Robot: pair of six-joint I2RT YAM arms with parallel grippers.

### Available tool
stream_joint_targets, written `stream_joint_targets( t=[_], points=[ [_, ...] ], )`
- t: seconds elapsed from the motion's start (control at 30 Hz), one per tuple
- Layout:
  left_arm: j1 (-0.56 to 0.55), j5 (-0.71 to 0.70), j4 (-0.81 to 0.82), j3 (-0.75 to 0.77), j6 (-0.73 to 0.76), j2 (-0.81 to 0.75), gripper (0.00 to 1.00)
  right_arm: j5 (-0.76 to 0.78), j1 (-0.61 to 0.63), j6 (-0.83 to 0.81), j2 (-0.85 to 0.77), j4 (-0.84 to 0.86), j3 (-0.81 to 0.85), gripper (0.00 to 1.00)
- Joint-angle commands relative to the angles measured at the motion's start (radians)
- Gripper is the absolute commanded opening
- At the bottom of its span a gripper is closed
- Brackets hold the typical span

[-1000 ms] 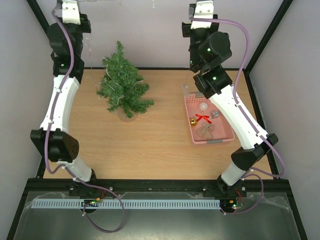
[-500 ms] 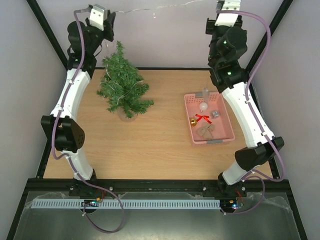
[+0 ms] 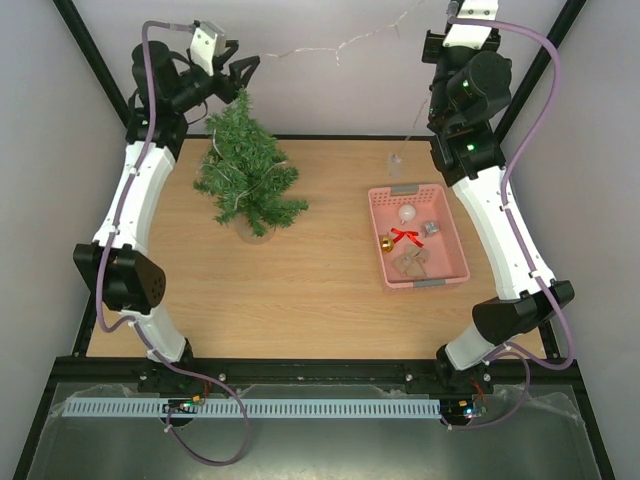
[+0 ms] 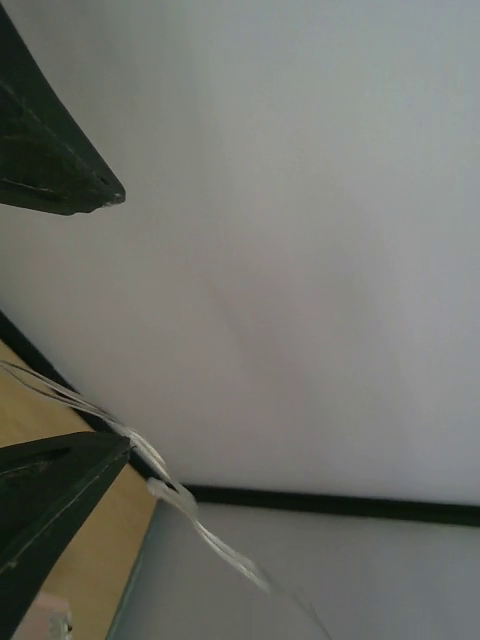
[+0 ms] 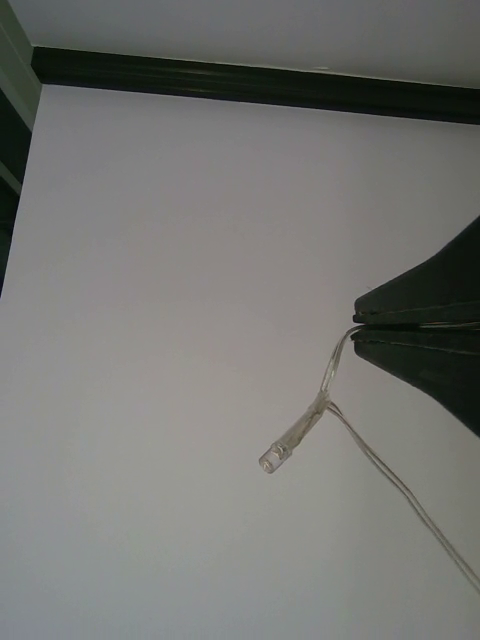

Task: Decorate the small christmas tree
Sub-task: Wrap the decoration item around the Christmas tree.

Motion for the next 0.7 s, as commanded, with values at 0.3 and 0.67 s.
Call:
stream_joint_targets(
  t=[0.3,0.67],
  points=[
    [0.121,0.198,-0.166,-0.019,-0.105,-0.084,0.63,-0.083,-0.016,0.004,0.107,-0.014,0.084,0.02],
    [0.132,-0.211,-0.229,-0.223,-0.152,-0.310,0.66,0.031,-0.076,0.018,0.079,-0.125,0.104,0.02]
  ],
)
